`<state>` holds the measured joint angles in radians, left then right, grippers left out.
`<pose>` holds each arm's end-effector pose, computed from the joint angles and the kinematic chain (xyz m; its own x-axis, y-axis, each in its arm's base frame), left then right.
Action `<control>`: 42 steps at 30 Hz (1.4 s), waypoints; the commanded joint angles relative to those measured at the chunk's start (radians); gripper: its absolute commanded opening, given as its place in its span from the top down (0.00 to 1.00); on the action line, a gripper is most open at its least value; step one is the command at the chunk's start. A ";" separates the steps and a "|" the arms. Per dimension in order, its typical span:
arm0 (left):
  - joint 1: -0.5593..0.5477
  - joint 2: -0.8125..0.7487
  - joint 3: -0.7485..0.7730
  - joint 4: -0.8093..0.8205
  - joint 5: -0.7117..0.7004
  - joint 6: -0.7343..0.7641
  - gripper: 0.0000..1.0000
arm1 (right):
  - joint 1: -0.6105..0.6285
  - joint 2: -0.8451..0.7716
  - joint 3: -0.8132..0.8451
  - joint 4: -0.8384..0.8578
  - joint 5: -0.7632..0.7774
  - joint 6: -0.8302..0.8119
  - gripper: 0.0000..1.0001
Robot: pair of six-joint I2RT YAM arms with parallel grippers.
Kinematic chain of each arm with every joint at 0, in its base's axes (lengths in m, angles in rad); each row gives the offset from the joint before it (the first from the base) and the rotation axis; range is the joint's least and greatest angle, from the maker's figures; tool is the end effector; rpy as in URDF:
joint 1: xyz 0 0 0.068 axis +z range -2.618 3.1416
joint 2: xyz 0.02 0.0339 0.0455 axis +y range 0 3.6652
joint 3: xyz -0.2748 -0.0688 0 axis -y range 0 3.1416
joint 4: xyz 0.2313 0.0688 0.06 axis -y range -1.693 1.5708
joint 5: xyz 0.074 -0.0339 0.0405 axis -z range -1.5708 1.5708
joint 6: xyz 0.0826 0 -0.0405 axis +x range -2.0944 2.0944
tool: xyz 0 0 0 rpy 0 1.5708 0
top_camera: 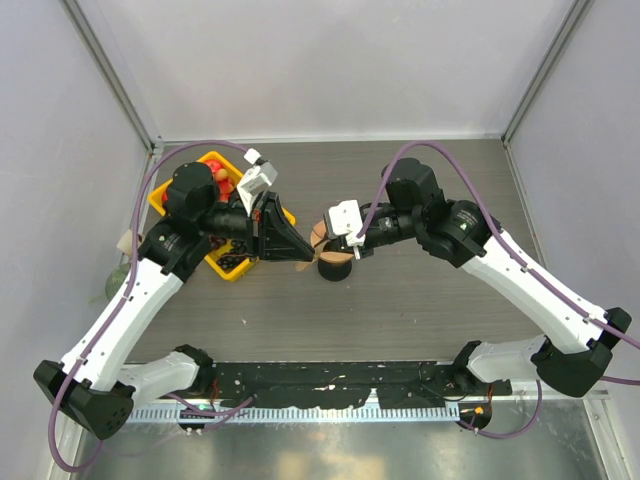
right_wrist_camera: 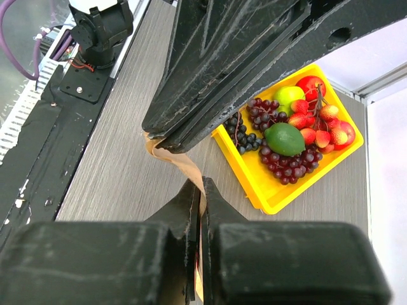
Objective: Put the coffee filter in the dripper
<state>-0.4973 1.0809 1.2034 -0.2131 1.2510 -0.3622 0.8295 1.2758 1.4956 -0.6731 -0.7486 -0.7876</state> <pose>0.1493 -0.1703 0.4347 -0.4219 0.1023 -0.9009 0.8891 -0.1481 -0.4332 0.1433 0.2398 0.4265 0.4671 -0.2587 -0.8455 -0.8823 -0.1983 -0.4268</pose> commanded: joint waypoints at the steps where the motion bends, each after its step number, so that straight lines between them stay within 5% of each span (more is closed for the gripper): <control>1: -0.003 -0.015 -0.002 0.049 0.018 -0.001 1.00 | 0.005 -0.024 0.000 0.041 -0.008 0.002 0.95; 21: -0.003 -0.019 0.001 -0.029 -0.030 0.094 1.00 | 0.005 -0.044 -0.015 0.050 -0.026 0.002 0.95; 24: -0.001 -0.018 0.004 -0.025 -0.027 0.094 0.88 | 0.003 -0.041 -0.017 0.049 -0.024 0.002 0.95; 26: -0.001 -0.021 0.004 -0.025 -0.032 0.095 0.90 | 0.005 -0.038 -0.015 0.049 -0.024 0.007 0.95; 31: -0.001 -0.032 0.054 -0.164 -0.114 0.253 0.94 | 0.005 -0.038 -0.012 0.050 -0.021 0.039 0.95; 42: 0.008 -0.062 0.058 -0.233 -0.157 0.306 0.69 | 0.005 -0.039 -0.037 0.038 -0.023 0.097 0.95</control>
<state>-0.4973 1.0451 1.2457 -0.4427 1.1088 -0.0689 0.8295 1.2663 1.4761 -0.6590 -0.7532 -0.7120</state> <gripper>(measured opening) 0.281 0.057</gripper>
